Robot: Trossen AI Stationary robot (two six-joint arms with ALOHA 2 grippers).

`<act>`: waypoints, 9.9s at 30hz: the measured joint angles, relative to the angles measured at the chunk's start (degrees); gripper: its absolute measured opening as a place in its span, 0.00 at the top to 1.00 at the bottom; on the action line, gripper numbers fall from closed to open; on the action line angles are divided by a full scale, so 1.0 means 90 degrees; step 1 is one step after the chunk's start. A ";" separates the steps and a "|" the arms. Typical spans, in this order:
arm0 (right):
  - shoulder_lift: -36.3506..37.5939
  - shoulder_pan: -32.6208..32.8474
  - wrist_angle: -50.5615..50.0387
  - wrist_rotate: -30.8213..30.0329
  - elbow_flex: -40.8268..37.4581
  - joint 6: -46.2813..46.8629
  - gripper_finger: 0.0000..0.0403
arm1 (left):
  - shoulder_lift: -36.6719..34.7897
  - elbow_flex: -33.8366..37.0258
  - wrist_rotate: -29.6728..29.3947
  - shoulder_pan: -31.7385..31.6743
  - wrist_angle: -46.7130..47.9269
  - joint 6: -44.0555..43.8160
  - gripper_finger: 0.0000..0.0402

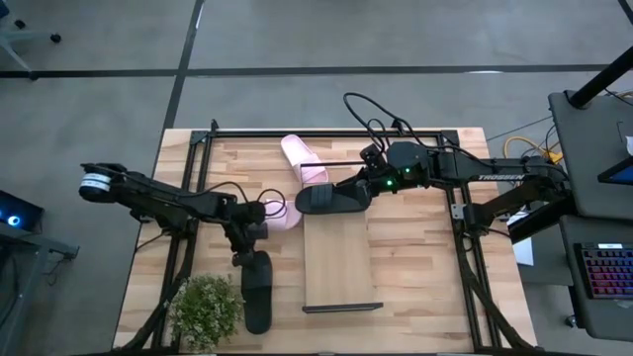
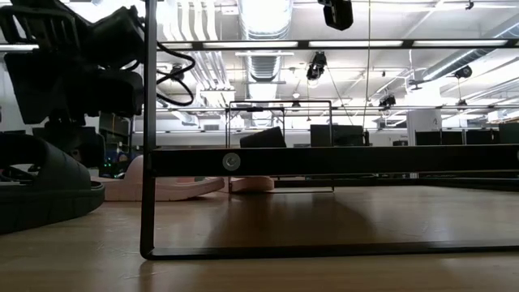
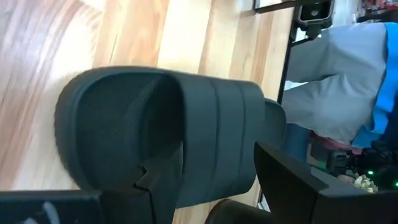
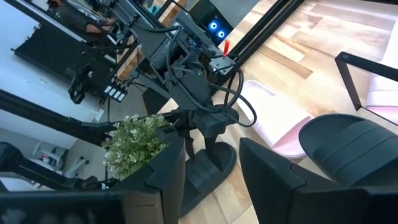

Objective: Pick and place slides into the shelf
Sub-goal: Put the black slide on the shelf

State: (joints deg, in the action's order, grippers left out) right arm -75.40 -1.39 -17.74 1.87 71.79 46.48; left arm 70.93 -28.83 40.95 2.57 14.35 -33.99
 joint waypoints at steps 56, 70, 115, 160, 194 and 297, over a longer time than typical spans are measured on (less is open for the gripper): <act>-0.0002 0.0005 -0.0004 0.0000 0.0000 -0.0024 0.65 | 0.0663 -0.0008 0.0325 0.0189 -0.0841 -0.0350 0.54; -0.0002 0.0046 -0.0005 0.0000 -0.0002 -0.0005 0.65 | 0.1107 -0.0054 0.0682 0.0271 -0.1506 -0.0520 0.75; 0.0114 0.0027 -0.0790 -0.0554 -0.0027 0.0141 0.60 | -0.2286 0.0001 -0.1625 0.0252 -0.1284 -0.2040 1.00; 0.0136 0.0508 0.0011 0.0746 -0.0323 0.0782 0.28 | -0.2778 -0.1864 -0.5558 0.0004 -0.1526 -0.1922 1.00; 0.0577 0.0481 0.0771 0.0333 -0.1100 0.0879 0.27 | -0.2502 -0.1963 -0.5293 0.0004 -0.1836 -0.2016 1.00; 0.1166 0.0024 -0.0933 0.1449 -0.1917 0.2375 0.88 | -0.2188 -0.2051 -0.3869 0.0009 -0.3815 0.0053 0.42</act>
State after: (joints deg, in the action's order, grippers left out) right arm -64.90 -1.17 -26.13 14.91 54.54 67.86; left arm 51.24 -47.29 6.13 2.66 -19.99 -33.52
